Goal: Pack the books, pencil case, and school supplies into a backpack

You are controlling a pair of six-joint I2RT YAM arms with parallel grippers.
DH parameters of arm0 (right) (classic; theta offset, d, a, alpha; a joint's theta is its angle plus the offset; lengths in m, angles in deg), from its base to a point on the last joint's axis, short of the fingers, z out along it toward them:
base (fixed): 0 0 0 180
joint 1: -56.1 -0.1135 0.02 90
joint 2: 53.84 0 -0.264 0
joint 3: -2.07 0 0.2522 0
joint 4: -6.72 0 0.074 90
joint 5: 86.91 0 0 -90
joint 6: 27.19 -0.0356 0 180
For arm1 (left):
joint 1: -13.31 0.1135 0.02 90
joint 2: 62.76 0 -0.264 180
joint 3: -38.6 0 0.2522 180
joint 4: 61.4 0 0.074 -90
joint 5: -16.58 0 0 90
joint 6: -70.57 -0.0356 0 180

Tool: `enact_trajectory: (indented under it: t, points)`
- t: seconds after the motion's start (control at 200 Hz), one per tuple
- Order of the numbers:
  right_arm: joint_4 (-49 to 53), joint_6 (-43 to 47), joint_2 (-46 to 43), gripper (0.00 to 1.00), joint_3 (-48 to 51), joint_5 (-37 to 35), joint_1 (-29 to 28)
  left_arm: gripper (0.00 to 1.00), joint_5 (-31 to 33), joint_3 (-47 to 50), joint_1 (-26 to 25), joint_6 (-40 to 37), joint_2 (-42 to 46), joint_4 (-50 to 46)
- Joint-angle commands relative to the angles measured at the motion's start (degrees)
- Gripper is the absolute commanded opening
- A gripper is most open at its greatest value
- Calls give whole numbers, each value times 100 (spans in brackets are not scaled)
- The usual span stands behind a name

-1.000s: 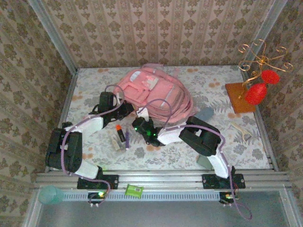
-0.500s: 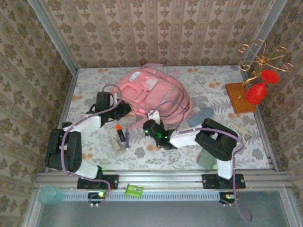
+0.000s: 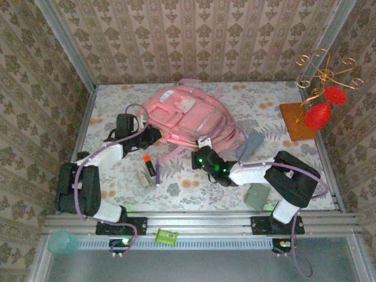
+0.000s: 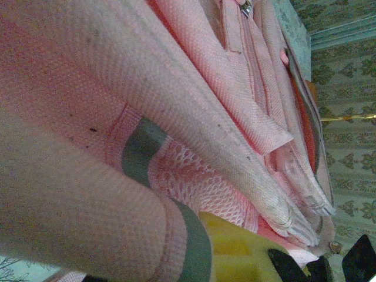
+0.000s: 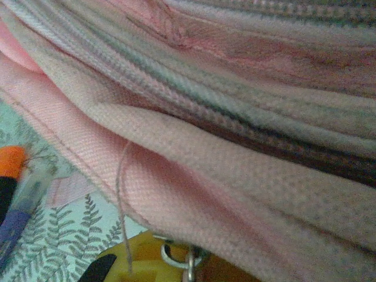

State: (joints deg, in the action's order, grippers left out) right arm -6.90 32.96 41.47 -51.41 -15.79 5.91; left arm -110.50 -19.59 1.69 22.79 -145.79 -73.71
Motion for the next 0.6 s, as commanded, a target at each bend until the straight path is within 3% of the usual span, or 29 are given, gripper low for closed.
enact_trajectory:
  t: [0.0, 0.21, 0.39, 0.595]
  points:
    - [-108, 143, -356, 0, 282, 326, 300, 0, 363, -175, 244, -235, 218, 172]
    - [645, 481, -1080, 0, 660, 796, 756, 0, 646, -75, 603, -414, 188, 76]
    - [1653, 557, -1747, 0, 591, 398, 796, 0, 741, -162, 712, -557, 166, -32]
    - [3203, -92, -1853, 0, -25, 261, 1283, 0, 1305, -365, 902, -843, -228, -74]
